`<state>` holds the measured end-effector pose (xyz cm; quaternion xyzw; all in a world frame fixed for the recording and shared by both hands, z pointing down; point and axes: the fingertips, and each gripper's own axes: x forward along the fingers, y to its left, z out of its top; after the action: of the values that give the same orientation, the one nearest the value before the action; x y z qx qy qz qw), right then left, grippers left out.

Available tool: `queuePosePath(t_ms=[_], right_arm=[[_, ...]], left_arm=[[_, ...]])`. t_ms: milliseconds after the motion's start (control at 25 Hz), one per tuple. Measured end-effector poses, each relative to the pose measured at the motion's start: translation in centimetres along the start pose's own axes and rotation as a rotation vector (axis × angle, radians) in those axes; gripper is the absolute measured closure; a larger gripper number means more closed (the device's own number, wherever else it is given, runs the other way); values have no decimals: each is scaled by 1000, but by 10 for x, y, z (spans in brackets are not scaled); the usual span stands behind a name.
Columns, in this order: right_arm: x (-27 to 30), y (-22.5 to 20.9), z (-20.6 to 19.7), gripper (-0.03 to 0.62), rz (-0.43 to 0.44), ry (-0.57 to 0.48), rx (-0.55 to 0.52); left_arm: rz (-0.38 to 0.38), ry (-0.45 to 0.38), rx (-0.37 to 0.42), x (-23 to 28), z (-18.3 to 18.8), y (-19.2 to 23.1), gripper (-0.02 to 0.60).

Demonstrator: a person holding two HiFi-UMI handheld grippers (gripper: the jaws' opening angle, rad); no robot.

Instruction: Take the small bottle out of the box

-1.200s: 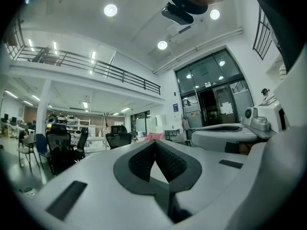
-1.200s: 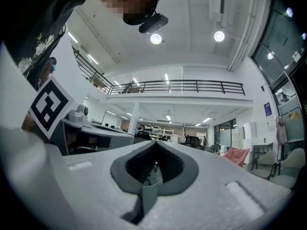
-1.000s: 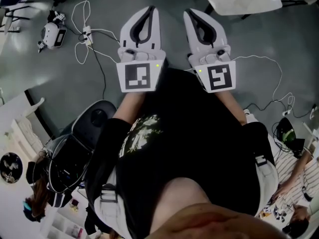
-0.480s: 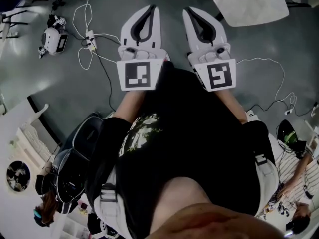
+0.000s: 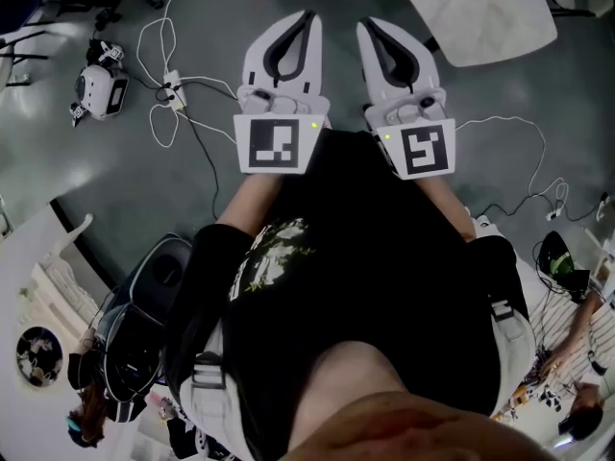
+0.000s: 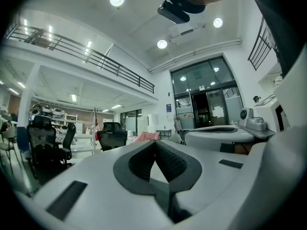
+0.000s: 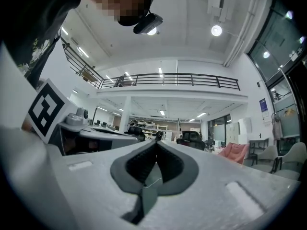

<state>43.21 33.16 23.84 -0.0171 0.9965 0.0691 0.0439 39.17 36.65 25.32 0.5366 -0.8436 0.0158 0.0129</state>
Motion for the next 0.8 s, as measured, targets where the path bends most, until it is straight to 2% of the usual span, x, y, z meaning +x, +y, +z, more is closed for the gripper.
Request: queuePosePath(t_ms=[200,480,800], right_arm=[[7,5,-2,599,4,7,-10],[15,5,-5,599,38,15,24],[60,0,-16,599,106,6,56]], left_arm=[[20,-19,-18,-2,-2,15,568],[50,11,-33,-3,-8,20,568],[115,35,-5,12,-10,53,568]])
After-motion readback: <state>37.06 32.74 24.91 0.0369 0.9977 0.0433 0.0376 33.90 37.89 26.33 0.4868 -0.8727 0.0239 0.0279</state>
